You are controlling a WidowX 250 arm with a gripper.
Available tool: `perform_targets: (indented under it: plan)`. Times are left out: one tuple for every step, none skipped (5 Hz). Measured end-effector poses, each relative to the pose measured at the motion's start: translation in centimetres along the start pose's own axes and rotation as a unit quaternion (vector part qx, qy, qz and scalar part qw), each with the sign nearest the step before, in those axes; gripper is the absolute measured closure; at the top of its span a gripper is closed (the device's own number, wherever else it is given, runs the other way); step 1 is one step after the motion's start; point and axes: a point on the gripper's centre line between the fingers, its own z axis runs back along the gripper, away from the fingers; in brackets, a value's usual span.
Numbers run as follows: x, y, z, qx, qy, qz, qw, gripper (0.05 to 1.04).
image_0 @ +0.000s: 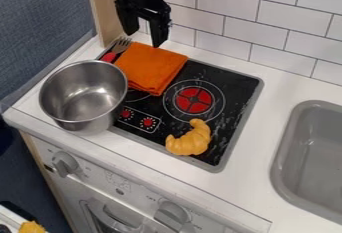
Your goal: Moved the silver pot to the right top side of the burner
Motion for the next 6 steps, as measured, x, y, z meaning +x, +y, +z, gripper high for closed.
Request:
perform_targets:
  plan:
    - [-0.5,-0.3,-1.0,-0.008,0.014,0.002,0.9999,0.083]
    - [-0.9,-1.7,0.1,-0.028,0.009,0.006,0.9996,0.083]
    - [-2.0,-3.7,3.5,-0.024,-0.002,-0.007,0.9997,0.083]
    - [-5.3,-3.9,5.0,-0.011,0.016,0.005,0.9998,0.083]
    - [-8.5,-3.4,4.2,-0.015,0.063,0.024,0.9976,0.083]
    - [-11.1,-3.7,2.2,-0.010,0.116,0.023,0.9929,0.083]
